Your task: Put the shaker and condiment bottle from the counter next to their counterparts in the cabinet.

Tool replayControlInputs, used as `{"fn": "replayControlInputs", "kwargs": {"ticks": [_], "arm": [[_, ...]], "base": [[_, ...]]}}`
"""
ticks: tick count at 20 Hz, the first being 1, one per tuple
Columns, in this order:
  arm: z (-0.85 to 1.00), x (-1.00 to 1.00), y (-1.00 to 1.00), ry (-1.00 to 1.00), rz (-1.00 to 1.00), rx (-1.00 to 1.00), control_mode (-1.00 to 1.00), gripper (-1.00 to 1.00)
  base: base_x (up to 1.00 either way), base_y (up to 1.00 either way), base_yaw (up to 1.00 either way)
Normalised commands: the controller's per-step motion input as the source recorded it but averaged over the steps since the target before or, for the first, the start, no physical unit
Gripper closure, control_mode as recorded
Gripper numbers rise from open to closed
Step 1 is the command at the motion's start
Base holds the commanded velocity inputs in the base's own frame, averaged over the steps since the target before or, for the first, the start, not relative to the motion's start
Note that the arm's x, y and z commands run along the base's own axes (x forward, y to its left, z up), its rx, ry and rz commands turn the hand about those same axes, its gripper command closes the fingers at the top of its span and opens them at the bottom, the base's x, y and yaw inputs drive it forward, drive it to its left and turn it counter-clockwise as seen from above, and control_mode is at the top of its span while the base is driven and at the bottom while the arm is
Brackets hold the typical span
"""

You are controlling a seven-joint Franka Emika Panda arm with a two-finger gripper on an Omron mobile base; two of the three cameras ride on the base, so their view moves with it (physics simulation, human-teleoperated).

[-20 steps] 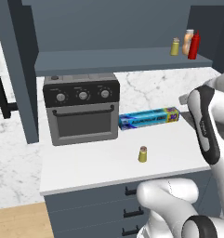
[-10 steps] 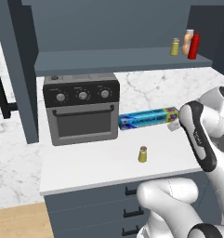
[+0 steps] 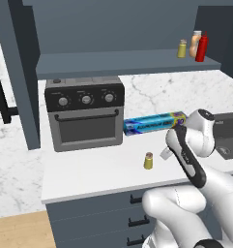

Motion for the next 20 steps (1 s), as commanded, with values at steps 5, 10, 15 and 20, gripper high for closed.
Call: {"fn": "replayControlInputs", "kwargs": {"ticks": [5, 10, 15, 20], "arm": [[-0.38, 0.23, 0.12, 0.11, 0.01, 0.0, -1.0, -1.0], [-0.09, 0.33, 0.31, 0.12, -0.02, 0.0, -1.0, -1.0], [-0.15, 0.41, 0.11, 0.08, -0.04, 0.0, -1.0, -1.0], [-0.16, 0.25, 0.05, 0.01, -0.04, 0.0, -1.0, -1.0]], "base": [[0.0, 0.0, 0.0], [0.0, 0.0, 0.0], [0.0, 0.0, 0.0], [0.0, 0.0, 0.0]]}}
